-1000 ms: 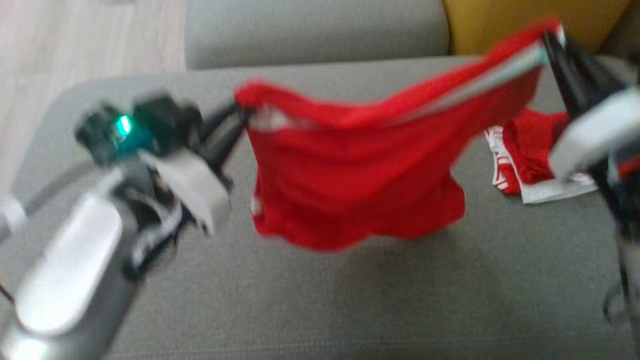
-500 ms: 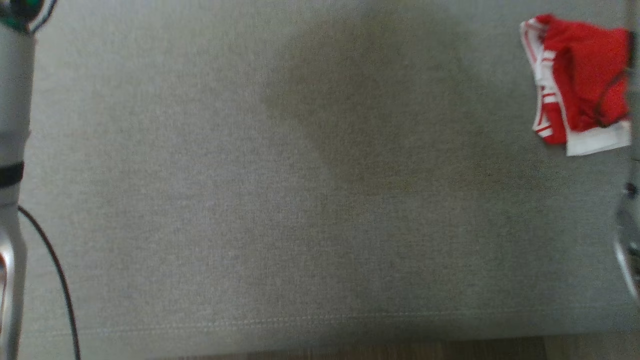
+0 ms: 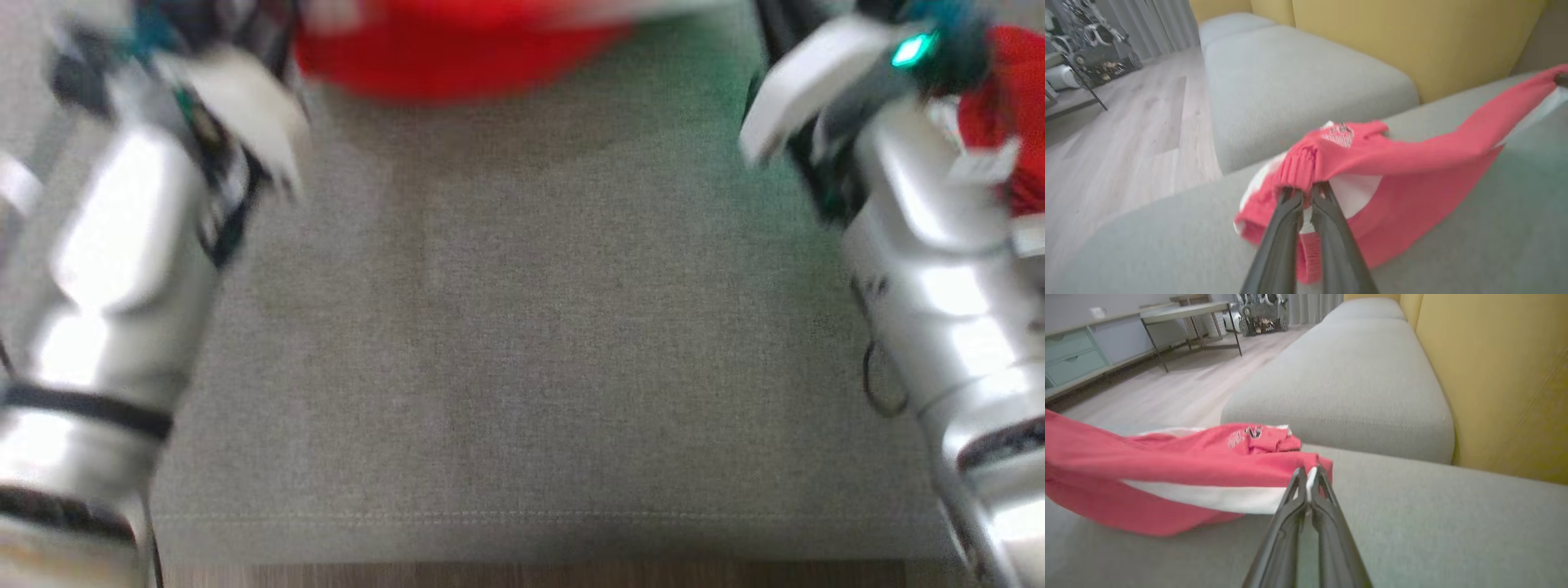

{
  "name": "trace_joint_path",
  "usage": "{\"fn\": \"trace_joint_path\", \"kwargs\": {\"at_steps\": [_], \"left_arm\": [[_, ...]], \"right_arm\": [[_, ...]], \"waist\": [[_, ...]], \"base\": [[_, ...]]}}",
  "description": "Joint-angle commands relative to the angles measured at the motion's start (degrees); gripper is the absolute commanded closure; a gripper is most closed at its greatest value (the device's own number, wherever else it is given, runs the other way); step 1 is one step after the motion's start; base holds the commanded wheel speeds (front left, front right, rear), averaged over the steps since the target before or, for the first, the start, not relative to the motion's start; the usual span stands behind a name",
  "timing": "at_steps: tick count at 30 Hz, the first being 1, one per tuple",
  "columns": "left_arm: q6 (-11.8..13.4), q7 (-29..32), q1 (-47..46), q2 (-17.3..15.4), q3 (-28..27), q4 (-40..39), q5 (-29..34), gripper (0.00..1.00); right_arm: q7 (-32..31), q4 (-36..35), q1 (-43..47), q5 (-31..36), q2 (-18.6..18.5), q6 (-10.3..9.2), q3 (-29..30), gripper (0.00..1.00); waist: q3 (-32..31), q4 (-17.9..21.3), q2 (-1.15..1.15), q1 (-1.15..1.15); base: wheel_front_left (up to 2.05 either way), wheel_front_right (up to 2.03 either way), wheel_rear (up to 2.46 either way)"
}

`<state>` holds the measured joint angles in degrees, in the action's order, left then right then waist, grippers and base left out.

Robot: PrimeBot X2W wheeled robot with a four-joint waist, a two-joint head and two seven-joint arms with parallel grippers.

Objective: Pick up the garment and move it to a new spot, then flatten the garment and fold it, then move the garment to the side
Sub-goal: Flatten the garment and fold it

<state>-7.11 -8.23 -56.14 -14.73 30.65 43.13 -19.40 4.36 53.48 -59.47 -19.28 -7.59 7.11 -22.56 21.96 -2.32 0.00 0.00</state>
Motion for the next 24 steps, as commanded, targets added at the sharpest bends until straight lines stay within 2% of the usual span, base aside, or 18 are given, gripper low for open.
{"fn": "trace_joint_path", "kwargs": {"at_steps": [1, 8, 9, 15, 20, 24], "left_arm": [[-0.2, -0.6, 0.4, -2.4, -0.5, -1.2, -0.5, 1.0], [-0.3, -0.8, 11.3, -3.9, 6.8, -2.6, -2.3, 1.0], [-0.3, -0.8, 11.3, -3.9, 6.8, -2.6, -2.3, 1.0], [-0.4, -1.5, 16.2, -4.7, 10.3, -5.0, -2.5, 1.0], [0.0, -2.1, 19.4, -4.7, 11.8, -6.8, -2.2, 1.0], [0.7, -2.0, 22.5, -4.6, 12.9, -9.0, -2.4, 1.0]], "right_arm": [[0.7, -0.9, 0.7, -1.0, 0.7, 0.37, -2.1, 1.0], [0.1, 1.2, 7.3, -5.4, -4.1, 0.37, -11.3, 1.0], [0.1, 1.2, 7.3, -5.4, -4.1, 0.37, -11.3, 1.0], [-2.3, 1.2, 11.9, -9.8, -10.0, 0.37, -16.8, 1.0], [-5.5, -0.8, 15.7, -14.0, -14.0, 0.37, -21.6, 1.0], [-10.2, -3.5, 19.1, -18.1, -19.1, 0.37, -26.3, 1.0]], "waist": [[-1.3, -0.4, 0.0, 0.0], [-5.9, -1.8, 0.0, 0.0], [-5.9, -1.8, 0.0, 0.0], [-9.5, -3.1, 0.0, 0.0], [-12.6, -3.2, 0.0, 0.0], [-15.5, -2.7, 0.0, 0.0]], "base": [[0.0, 0.0, 0.0], [0.0, 0.0, 0.0], [0.0, 0.0, 0.0], [0.0, 0.0, 0.0], [0.0, 0.0, 0.0], [0.0, 0.0, 0.0]]}}
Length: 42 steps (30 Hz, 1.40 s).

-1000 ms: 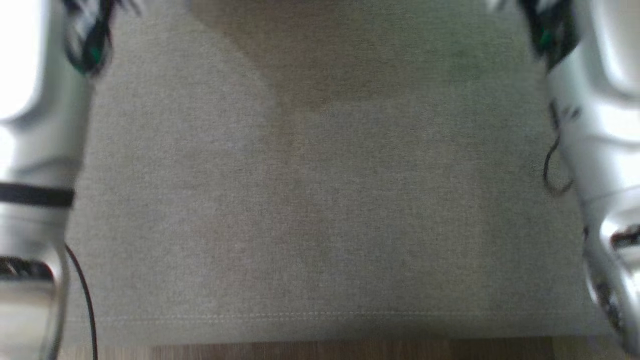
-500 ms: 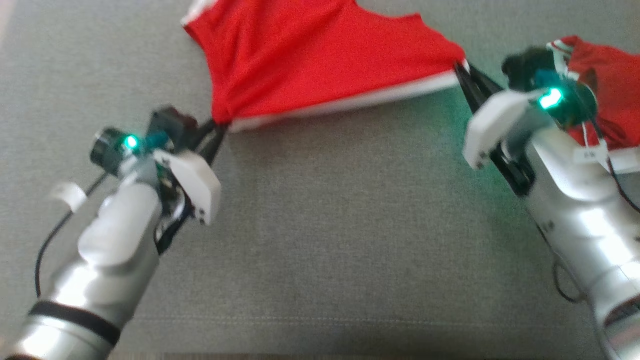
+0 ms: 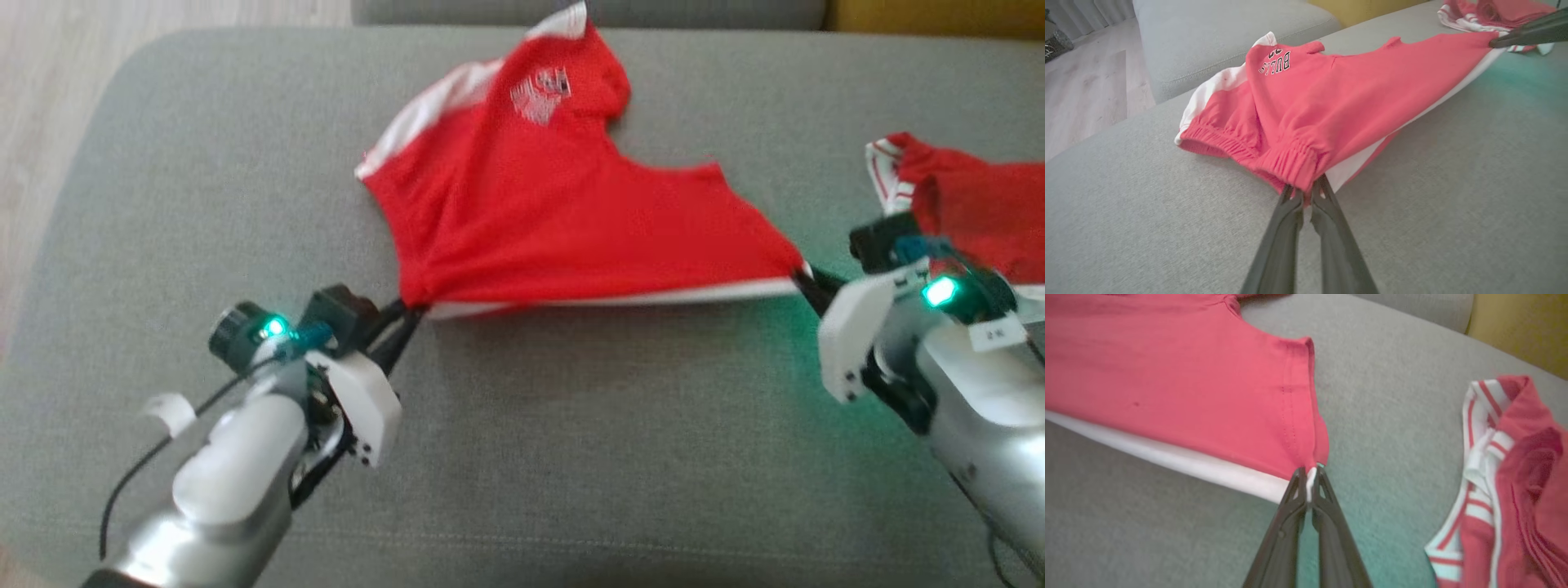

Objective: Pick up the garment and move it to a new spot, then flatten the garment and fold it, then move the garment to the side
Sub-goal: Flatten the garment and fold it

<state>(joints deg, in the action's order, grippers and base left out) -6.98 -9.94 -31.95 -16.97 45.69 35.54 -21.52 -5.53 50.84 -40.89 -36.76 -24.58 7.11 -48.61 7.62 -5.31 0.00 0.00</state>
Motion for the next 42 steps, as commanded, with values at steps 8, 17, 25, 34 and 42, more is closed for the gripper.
{"fn": "trace_joint_path", "kwargs": {"at_steps": [8, 17, 25, 34, 42], "left_arm": [[1.1, 1.3, 4.5, -3.2, -0.1, -6.6, -1.2, 1.0], [2.0, 5.5, 11.5, -5.3, 2.5, -15.2, -2.2, 1.0], [2.8, 10.0, 18.4, -8.2, 4.7, -24.0, -4.2, 1.0], [5.8, 10.9, 19.1, -9.7, 2.4, -30.4, -5.5, 1.0], [7.3, 10.4, 15.5, -9.2, -0.9, -32.7, -6.8, 1.0]], "right_arm": [[-9.9, -9.3, 5.4, -8.5, -10.7, 0.37, -7.0, 1.0], [-19.1, -20.4, 9.7, -14.6, -20.3, 0.37, -10.9, 1.0], [-27.8, -29.9, 14.8, -20.3, -28.1, 0.37, -10.5, 1.0], [-29.4, -36.8, 15.7, -21.9, -29.9, 0.37, -2.2, 1.0], [-30.3, -39.9, 10.9, -19.9, -25.9, 0.37, 5.2, 1.0]], "waist": [[-5.5, 1.8, 0.0, 0.0], [-8.5, 1.8, 0.0, 0.0], [-10.0, 1.6, 0.0, 0.0], [-9.6, 1.1, 0.0, 0.0], [-6.2, -1.3, 0.0, 0.0]], "base": [[0.0, 0.0, 0.0], [0.0, 0.0, 0.0], [0.0, 0.0, 0.0], [0.0, 0.0, 0.0], [0.0, 0.0, 0.0]]}}
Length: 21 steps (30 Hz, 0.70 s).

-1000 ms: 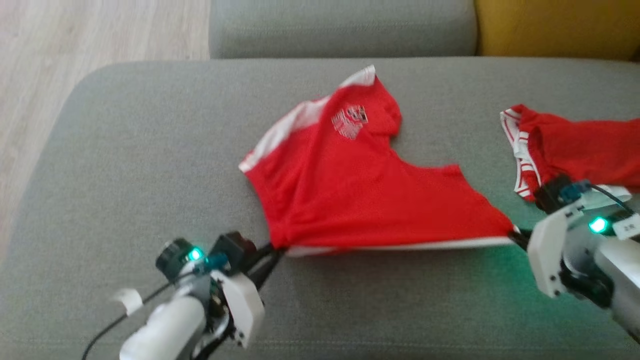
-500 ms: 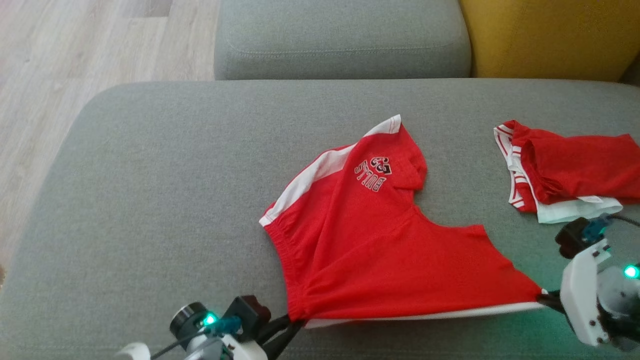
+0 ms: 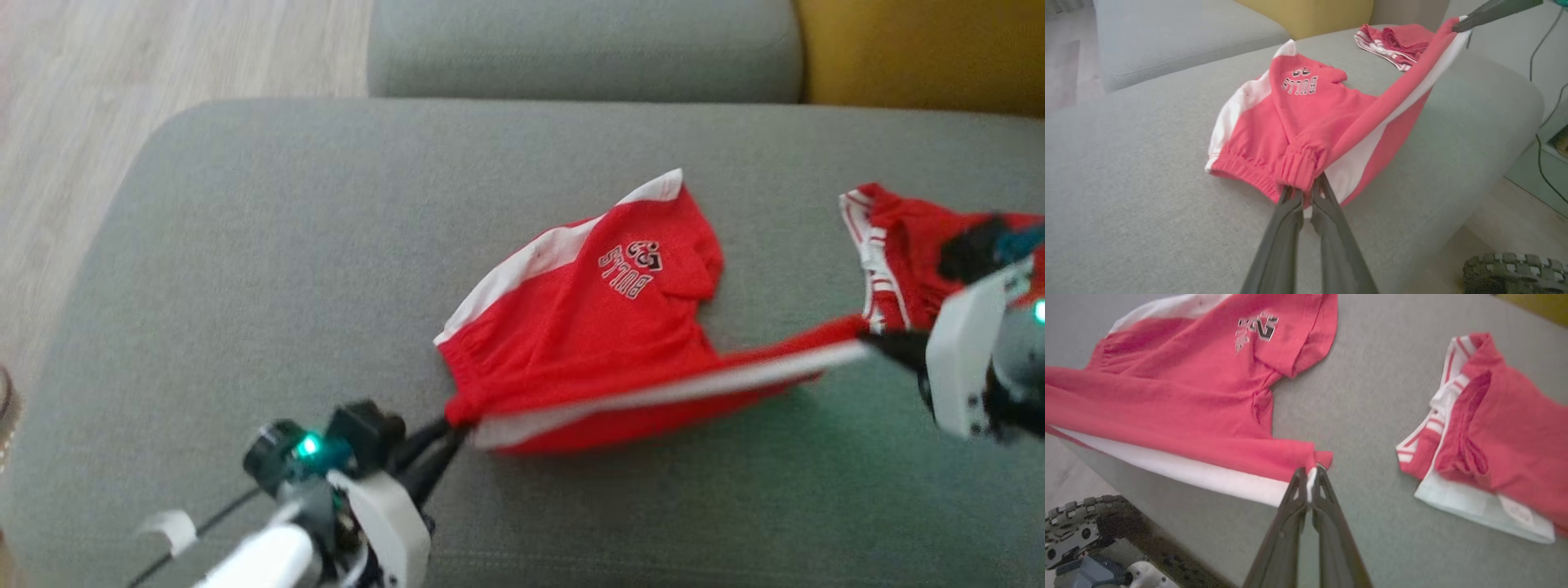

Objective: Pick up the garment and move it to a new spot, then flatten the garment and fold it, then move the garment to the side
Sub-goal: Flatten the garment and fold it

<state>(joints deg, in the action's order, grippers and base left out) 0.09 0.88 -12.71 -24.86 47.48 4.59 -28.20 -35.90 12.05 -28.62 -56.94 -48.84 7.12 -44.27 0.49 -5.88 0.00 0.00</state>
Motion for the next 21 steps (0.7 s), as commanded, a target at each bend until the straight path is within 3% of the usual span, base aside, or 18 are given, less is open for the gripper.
{"fn": "trace_joint_path", "kwargs": {"at_steps": [1, 9, 21], "left_arm": [[0.5, -0.7, -4.3, -1.0, -3.3, -1.7, -0.4, 1.0], [0.6, -3.0, -10.1, 2.0, -5.6, 2.0, -1.2, 1.0], [-2.3, -7.6, -23.0, 11.2, -5.6, 14.9, -1.0, 1.0]], "right_arm": [[-0.2, -1.0, -2.3, 0.8, -1.1, 0.36, 1.5, 1.0], [-0.8, 2.8, -11.7, 6.2, 3.9, 0.36, 3.5, 1.0], [2.9, 13.1, -26.3, 13.8, 7.2, 0.36, -1.0, 1.0]], "waist": [[1.6, -1.2, 0.0, 0.0], [8.1, -5.2, 0.0, 0.0], [17.7, -10.1, 0.0, 0.0]], "base": [[0.0, 0.0, 0.0], [0.0, 0.0, 0.0], [0.0, 0.0, 0.0]]}}
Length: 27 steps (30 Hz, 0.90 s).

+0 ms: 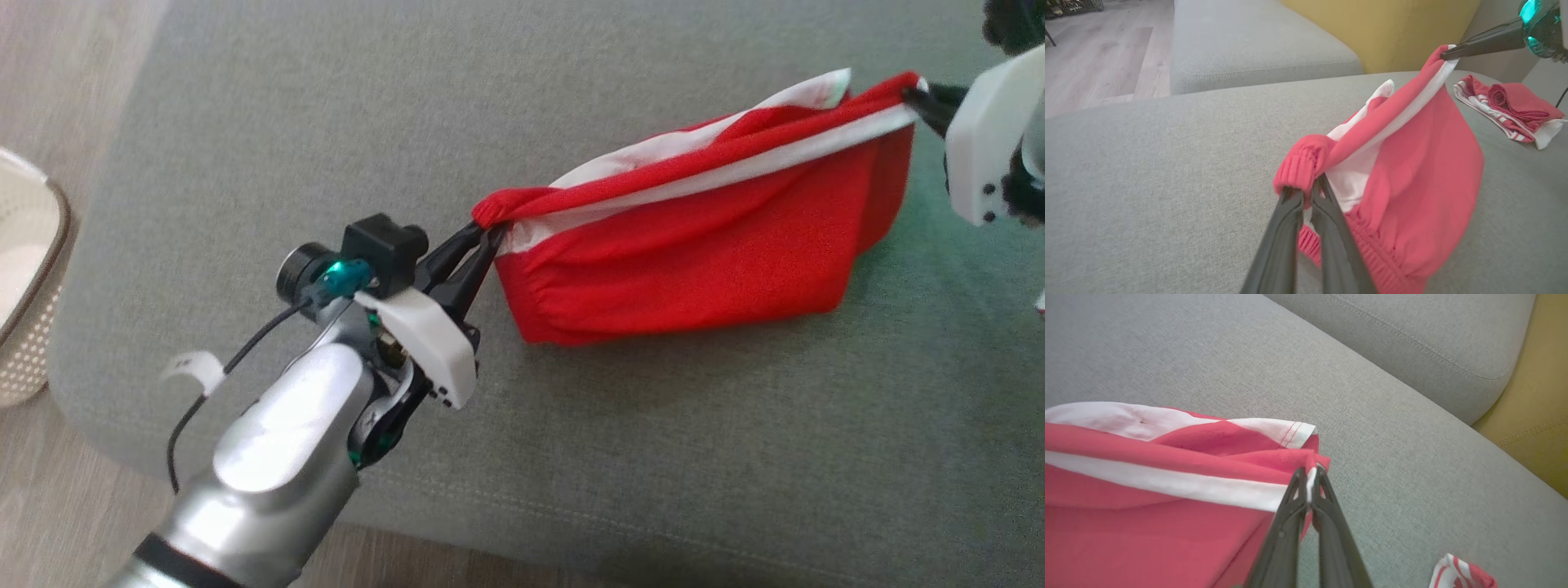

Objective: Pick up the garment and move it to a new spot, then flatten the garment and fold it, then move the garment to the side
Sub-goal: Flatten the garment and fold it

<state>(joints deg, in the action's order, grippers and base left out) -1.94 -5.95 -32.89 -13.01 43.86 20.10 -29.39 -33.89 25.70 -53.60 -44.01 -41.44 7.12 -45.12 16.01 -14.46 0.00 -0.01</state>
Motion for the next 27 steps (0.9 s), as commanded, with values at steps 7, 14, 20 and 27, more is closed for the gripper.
{"fn": "trace_joint_path", "kwargs": {"at_steps": [7, 14, 20, 27], "left_arm": [[-1.2, -3.9, -7.2, 2.2, -1.8, 7.4, 0.5, 1.0], [-1.6, -6.0, -9.1, 3.9, -1.8, 12.3, 0.5, 1.0], [-1.5, -7.2, -10.2, 5.0, -1.7, 16.0, 0.7, 0.0], [0.3, -8.6, -9.2, 5.0, -4.4, 16.9, -0.3, 0.0]], "right_arm": [[6.9, 4.3, -7.5, 4.4, 1.2, 0.36, -6.1, 1.0], [12.1, 8.3, -11.3, 5.0, 1.5, 0.36, -11.2, 1.0], [16.3, 13.1, -12.6, 2.9, 3.5, 0.36, -13.3, 0.0], [24.2, 18.9, -10.9, -0.9, 5.5, 0.36, -12.9, 0.0]], "waist": [[5.2, -2.0, 0.0, 0.01], [6.2, -2.0, 0.0, 0.01], [6.1, -1.4, 0.0, 0.01], [2.6, 0.5, 0.0, 0.01]], "base": [[0.0, 0.0, 0.0], [0.0, 0.0, 0.0], [0.0, 0.0, 0.0], [0.0, 0.0, 0.0]]}}
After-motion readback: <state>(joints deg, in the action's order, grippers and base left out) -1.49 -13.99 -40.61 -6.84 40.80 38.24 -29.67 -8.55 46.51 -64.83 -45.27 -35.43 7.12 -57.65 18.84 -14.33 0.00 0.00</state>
